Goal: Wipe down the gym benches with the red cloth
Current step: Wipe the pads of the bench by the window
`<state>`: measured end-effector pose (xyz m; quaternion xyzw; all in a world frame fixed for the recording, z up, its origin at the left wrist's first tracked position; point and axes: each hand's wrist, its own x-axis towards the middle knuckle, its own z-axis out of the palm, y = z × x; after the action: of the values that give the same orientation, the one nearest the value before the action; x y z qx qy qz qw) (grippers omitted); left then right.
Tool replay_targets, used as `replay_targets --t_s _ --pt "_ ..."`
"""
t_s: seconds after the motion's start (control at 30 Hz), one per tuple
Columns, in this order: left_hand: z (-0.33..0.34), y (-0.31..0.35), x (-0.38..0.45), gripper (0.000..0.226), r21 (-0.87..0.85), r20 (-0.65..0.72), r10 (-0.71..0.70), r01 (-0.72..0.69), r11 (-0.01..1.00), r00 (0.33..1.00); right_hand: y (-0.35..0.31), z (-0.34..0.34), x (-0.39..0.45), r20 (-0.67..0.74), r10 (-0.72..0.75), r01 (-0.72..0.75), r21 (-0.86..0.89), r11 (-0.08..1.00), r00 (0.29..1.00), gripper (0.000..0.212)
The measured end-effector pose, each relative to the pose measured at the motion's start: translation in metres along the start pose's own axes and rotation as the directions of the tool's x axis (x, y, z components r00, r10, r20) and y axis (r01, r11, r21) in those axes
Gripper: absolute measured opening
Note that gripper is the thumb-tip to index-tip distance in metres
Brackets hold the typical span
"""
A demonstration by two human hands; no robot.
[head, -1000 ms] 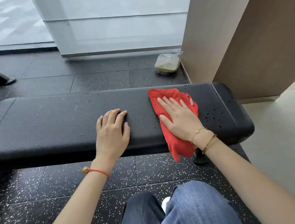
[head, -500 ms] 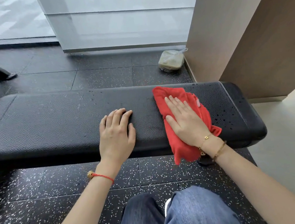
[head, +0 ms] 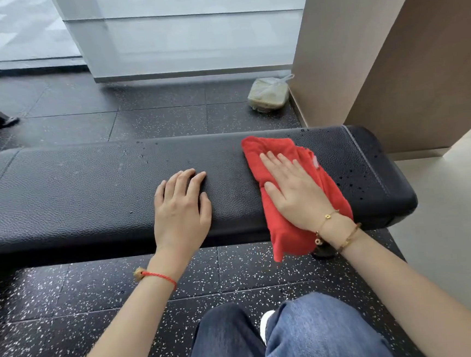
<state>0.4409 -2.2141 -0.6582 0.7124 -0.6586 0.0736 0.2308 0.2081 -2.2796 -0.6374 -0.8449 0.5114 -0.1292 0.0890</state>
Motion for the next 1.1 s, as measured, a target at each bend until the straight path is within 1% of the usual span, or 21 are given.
replay_targets --t_s 0.1,0.17,0.23,0.3,0.4,0.47,0.53,0.6,0.7,0.77,0.83,0.9,1.0,1.03,1.1 --pt "0.000 0.002 0.000 0.043 0.009 0.012 -0.008 0.008 1.000 1.000 0.013 -0.005 0.031 0.016 0.167 -0.167 -0.013 0.986 0.986 0.059" --pt "-0.001 0.003 0.000 0.043 0.011 0.019 -0.014 0.013 1.000 1.000 0.002 -0.001 0.056 0.027 0.202 -0.201 -0.014 0.979 0.979 0.060" --pt "-0.002 0.003 0.000 0.043 0.007 0.014 -0.012 0.012 1.000 1.000 -0.018 0.005 0.069 0.048 0.143 -0.142 -0.012 0.990 0.989 0.060" --pt "-0.002 0.002 0.000 0.042 -0.004 0.014 -0.007 0.007 1.000 1.000 -0.034 0.009 0.061 0.064 0.038 -0.038 0.002 0.999 0.997 0.061" --pt "-0.003 0.001 0.000 0.041 -0.021 0.014 0.001 -0.001 1.000 1.000 -0.038 0.007 0.022 0.053 -0.099 0.098 0.012 0.995 0.994 0.060" --pt "-0.004 0.001 0.000 0.042 -0.031 0.015 0.004 -0.003 1.000 1.000 -0.026 0.003 -0.005 0.042 -0.119 0.118 0.014 0.993 0.992 0.059" --pt "-0.005 0.001 -0.001 0.042 -0.040 0.015 0.002 -0.001 0.999 1.000 -0.006 -0.002 -0.021 0.021 -0.056 0.056 0.019 0.998 0.998 0.058" --pt "-0.005 0.001 -0.001 0.042 -0.045 0.022 -0.001 0.002 0.999 1.000 0.019 -0.009 -0.022 -0.011 0.058 -0.058 0.015 0.998 0.998 0.057" --pt "-0.006 0.003 -0.001 0.041 -0.029 0.038 -0.011 0.012 1.000 0.999 0.047 -0.017 0.005 -0.008 0.238 -0.239 -0.011 0.971 0.971 0.058" --pt "-0.006 0.005 -0.001 0.040 -0.018 0.052 -0.020 0.021 1.000 0.998 0.048 -0.018 0.034 0.016 0.298 -0.297 -0.029 0.954 0.954 0.058" --pt "-0.007 0.007 0.000 0.040 -0.024 0.067 -0.030 0.031 0.999 0.997 0.034 -0.014 0.059 0.032 0.268 -0.267 -0.039 0.963 0.963 0.059" --pt "-0.008 0.008 0.002 0.040 -0.036 0.086 -0.037 0.040 0.999 0.996 0.011 -0.007 0.069 0.059 0.164 -0.163 -0.028 0.986 0.985 0.060" --pt "-0.011 0.012 0.006 0.040 -0.082 0.104 -0.059 0.068 0.994 0.993 -0.012 0.001 0.048 0.081 -0.022 0.022 -0.004 1.000 0.996 0.060" --pt "-0.012 0.016 0.008 0.039 -0.095 0.097 -0.063 0.072 0.993 0.993 -0.013 0.000 0.036 0.080 -0.060 0.060 0.002 0.998 0.995 0.059" --pt "-0.012 0.028 0.013 0.038 -0.103 0.075 -0.047 0.055 0.993 0.996 -0.008 -0.004 0.011 0.063 -0.081 0.080 0.008 0.997 0.995 0.059"
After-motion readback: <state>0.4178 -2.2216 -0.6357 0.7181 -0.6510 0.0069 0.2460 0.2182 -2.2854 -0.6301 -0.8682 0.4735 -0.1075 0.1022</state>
